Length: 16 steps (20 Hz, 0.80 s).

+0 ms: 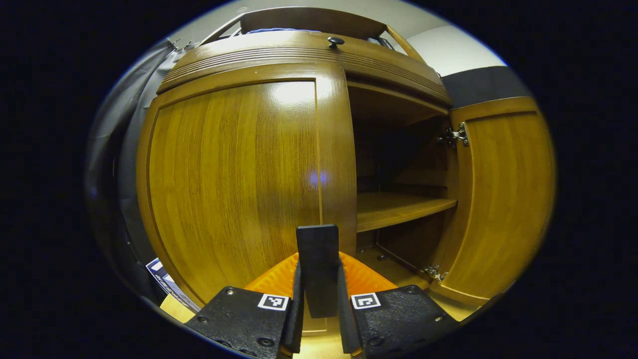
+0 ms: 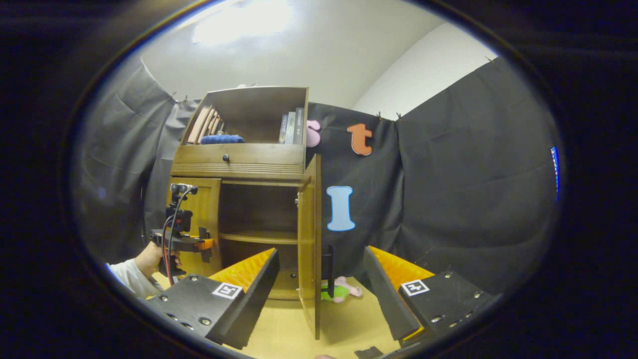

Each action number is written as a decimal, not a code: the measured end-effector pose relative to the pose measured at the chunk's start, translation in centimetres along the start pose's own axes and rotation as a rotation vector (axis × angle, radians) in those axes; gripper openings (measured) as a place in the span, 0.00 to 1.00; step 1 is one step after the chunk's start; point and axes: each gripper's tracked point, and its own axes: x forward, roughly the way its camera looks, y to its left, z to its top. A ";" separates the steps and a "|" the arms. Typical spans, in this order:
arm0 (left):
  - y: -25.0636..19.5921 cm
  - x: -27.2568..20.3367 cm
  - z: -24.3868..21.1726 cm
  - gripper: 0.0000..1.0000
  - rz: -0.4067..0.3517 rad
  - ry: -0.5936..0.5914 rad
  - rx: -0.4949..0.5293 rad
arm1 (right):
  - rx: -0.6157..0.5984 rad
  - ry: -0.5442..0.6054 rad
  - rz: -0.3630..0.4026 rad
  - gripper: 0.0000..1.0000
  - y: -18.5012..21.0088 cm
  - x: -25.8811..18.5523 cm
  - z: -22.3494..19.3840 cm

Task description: Open the right door of the double-door shoe cabinet with the right hand, and open the left door with the left hand.

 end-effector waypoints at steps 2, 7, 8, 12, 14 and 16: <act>0.1 -1.6 -0.2 0.32 -0.026 0.009 0.005 | 0.003 0.022 -0.012 1.00 0.2 -0.2 -0.3; 0.3 -5.5 -0.3 0.29 -0.079 0.023 0.021 | -0.010 0.006 -0.023 0.96 1.1 -0.2 0.4; 0.5 -6.3 -0.3 0.29 -0.089 0.018 0.022 | -0.033 0.007 -0.026 1.00 1.1 -0.2 0.3; 1.1 -9.3 -0.5 0.29 -0.111 0.023 0.011 | -0.036 0.008 -0.025 1.00 1.9 -0.2 0.4; 1.5 -10.8 -0.5 0.29 -0.118 0.027 0.000 | -0.017 0.014 -0.002 1.00 2.9 -0.3 0.2; 2.2 -12.0 -0.6 0.30 -0.120 0.027 -0.016 | -0.014 0.015 0.018 0.97 3.7 -0.6 0.1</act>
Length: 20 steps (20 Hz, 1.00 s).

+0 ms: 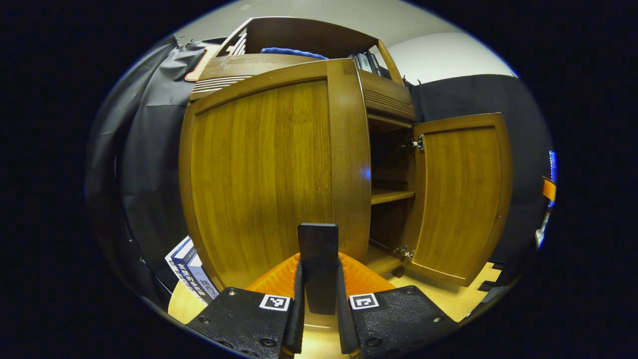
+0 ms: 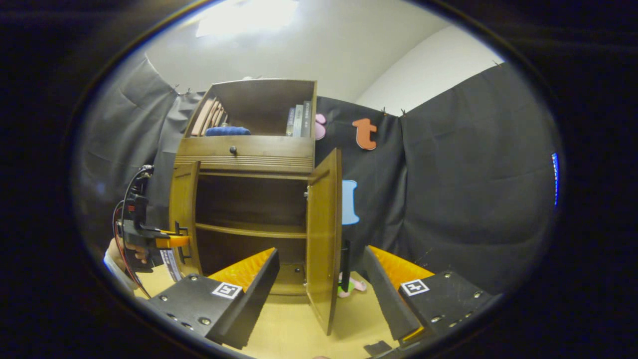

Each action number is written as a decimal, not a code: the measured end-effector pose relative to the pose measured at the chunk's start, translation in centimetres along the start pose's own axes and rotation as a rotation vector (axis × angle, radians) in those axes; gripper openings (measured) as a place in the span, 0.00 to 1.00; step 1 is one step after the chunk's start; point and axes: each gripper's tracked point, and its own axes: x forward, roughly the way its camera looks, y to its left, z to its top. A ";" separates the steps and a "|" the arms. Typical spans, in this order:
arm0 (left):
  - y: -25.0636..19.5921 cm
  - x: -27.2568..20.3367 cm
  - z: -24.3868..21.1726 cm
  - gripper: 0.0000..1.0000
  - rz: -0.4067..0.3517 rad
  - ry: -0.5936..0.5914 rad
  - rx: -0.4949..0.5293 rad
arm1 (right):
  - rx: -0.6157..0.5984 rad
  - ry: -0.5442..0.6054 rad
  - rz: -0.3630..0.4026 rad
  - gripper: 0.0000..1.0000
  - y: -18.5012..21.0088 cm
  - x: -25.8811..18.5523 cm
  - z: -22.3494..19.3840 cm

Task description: Open the right door of the double-door shoe cabinet with the right hand, and open the left door with the left hand.

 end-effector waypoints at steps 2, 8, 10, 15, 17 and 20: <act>0.4 -1.2 0.0 0.30 0.001 0.001 -0.008 | 0.003 -0.010 0.011 1.00 0.7 -0.3 0.2; 2.1 -4.1 -0.1 0.30 0.004 0.004 0.001 | -0.009 -0.021 0.064 1.00 3.9 -0.7 0.5; 2.6 -5.2 -0.1 0.29 0.012 0.004 0.008 | -0.008 -0.022 0.083 0.97 5.0 -1.1 0.4; 4.4 -7.1 -0.4 0.29 0.014 0.001 -0.004 | 0.005 -0.004 0.121 0.96 7.2 -1.3 -0.9; 5.1 -8.0 -0.3 0.29 0.015 -0.003 0.001 | 0.009 -0.005 0.130 0.97 8.4 -1.0 -0.5; 6.2 -9.1 -0.4 0.25 0.025 -0.002 0.014 | 0.019 -0.010 0.163 1.00 10.6 -1.6 -0.5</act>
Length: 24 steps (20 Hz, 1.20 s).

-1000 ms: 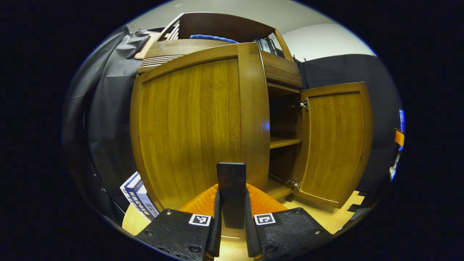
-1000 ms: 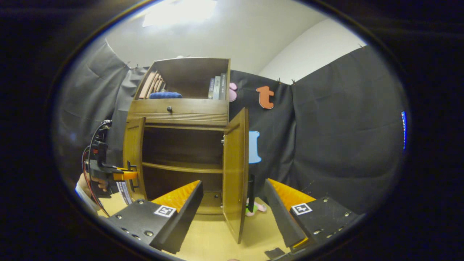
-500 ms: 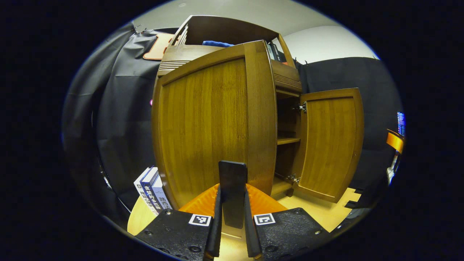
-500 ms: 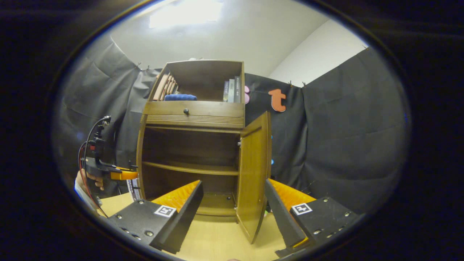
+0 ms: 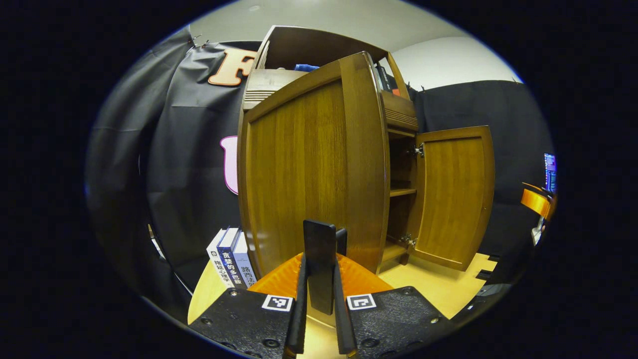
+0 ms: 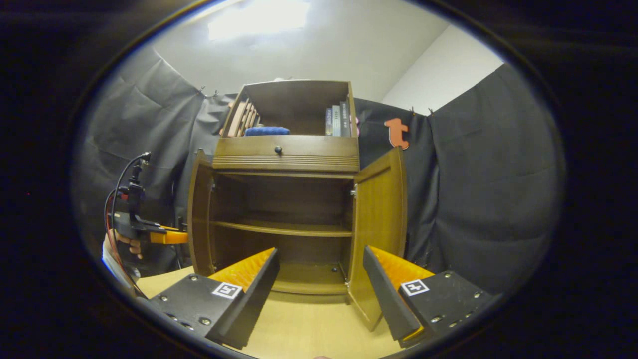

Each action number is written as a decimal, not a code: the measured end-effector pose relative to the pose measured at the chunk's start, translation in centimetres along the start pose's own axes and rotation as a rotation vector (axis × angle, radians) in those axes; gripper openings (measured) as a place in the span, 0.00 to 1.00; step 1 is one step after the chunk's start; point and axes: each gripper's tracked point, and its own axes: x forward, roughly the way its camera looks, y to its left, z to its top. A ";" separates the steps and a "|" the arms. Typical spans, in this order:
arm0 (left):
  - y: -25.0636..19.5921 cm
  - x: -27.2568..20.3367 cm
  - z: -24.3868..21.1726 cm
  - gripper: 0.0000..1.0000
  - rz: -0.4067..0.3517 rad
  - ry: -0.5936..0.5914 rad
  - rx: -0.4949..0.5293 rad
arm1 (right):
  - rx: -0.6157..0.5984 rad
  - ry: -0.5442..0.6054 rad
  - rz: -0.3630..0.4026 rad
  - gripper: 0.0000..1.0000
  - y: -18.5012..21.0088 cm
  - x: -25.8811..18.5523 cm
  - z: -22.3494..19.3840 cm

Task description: Open the right door of the double-door shoe cabinet with the right hand, and open the left door with the left hand.

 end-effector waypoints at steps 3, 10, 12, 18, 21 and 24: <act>1.6 -1.4 0.0 0.25 0.025 0.000 0.000 | 0.008 -0.017 0.028 1.00 2.1 -0.3 0.3; 6.8 -3.6 0.0 0.19 0.148 -0.007 0.037 | 0.014 -0.019 0.062 0.97 5.5 1.0 -0.5; 8.6 -4.1 -0.1 0.13 0.183 -0.007 0.040 | 0.007 -0.020 0.065 0.97 6.1 1.4 -0.6; 12.1 -4.8 -0.1 0.02 0.166 -0.004 0.002 | 0.011 -0.037 0.082 0.97 8.1 2.4 -0.2; 12.8 -4.9 0.0 0.02 0.137 -0.017 0.008 | 0.013 -0.038 0.073 1.00 8.4 2.8 -0.2; 13.2 -4.9 -0.1 0.00 0.117 -0.017 0.000 | 0.021 -0.031 0.063 0.96 8.4 3.1 -0.5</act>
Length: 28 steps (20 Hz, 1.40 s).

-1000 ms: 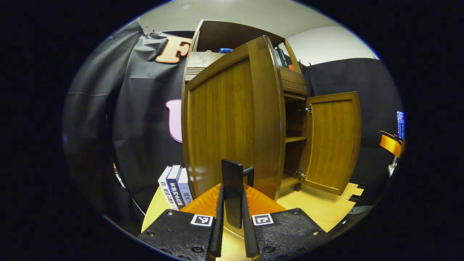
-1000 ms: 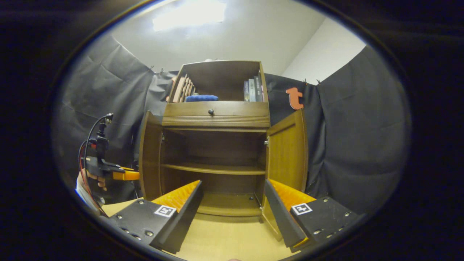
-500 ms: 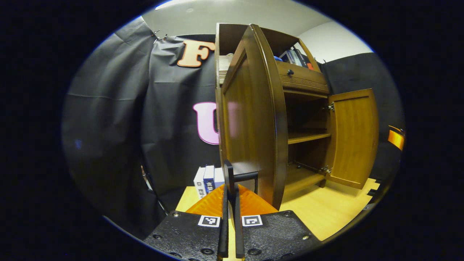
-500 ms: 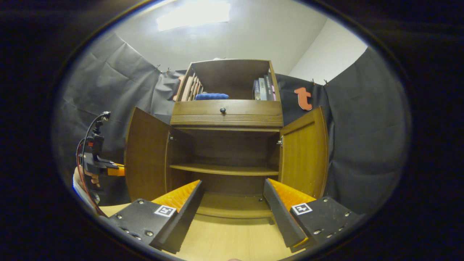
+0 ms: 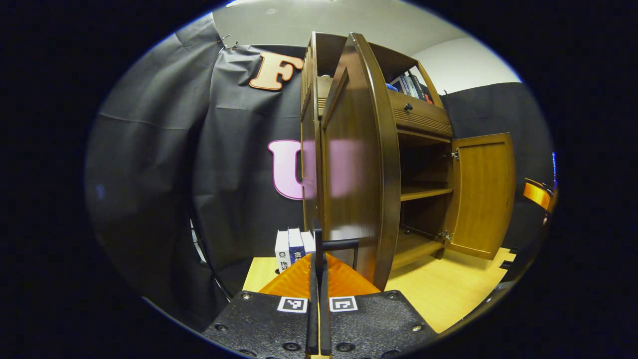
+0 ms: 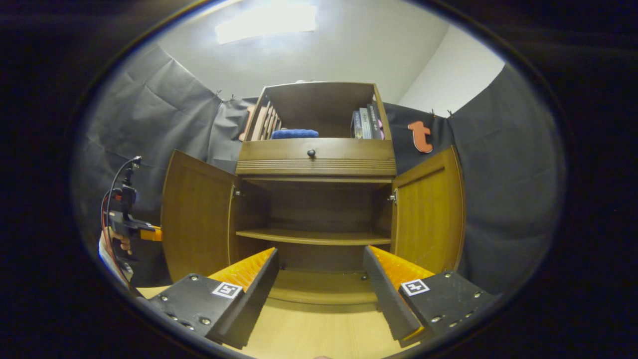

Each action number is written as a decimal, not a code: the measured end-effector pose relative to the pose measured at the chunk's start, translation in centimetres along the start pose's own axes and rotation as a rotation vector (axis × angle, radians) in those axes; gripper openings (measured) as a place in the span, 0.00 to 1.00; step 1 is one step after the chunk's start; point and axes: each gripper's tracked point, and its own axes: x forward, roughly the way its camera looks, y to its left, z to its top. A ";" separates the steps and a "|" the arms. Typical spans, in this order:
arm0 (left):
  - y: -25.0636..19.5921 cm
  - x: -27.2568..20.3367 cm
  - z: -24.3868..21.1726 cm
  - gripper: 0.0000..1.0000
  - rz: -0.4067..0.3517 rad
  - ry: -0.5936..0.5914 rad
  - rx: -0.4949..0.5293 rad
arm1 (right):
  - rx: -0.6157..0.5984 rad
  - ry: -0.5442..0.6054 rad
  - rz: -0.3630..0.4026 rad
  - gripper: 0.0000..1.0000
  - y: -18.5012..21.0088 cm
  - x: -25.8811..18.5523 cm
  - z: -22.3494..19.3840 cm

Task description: Open the right door of the double-door shoe cabinet with the right hand, and open the left door with the left hand.

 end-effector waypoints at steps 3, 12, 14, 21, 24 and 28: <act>0.0 -0.2 -0.1 0.02 -0.007 0.006 -0.008 | 0.003 0.003 -0.013 0.97 -0.3 0.2 0.1; -1.3 -1.3 -0.6 0.07 0.016 0.011 0.006 | 0.010 0.005 -0.026 0.97 -1.2 -0.3 -0.3; -1.2 -2.0 -0.5 0.01 0.038 0.008 -0.005 | 0.010 0.010 -0.035 0.96 -1.7 -0.4 -0.8; -0.6 -6.1 0.9 0.45 0.173 -0.049 -0.024 | 0.021 0.044 -0.065 0.96 -3.9 -0.9 -2.3; -1.1 -7.5 2.1 0.65 0.217 -0.090 -0.039 | 0.029 0.038 -0.073 0.96 -4.9 -1.2 -2.1; -2.3 -8.1 3.0 0.85 0.248 -0.103 -0.046 | 0.025 0.035 -0.073 0.97 -5.4 -1.5 -1.6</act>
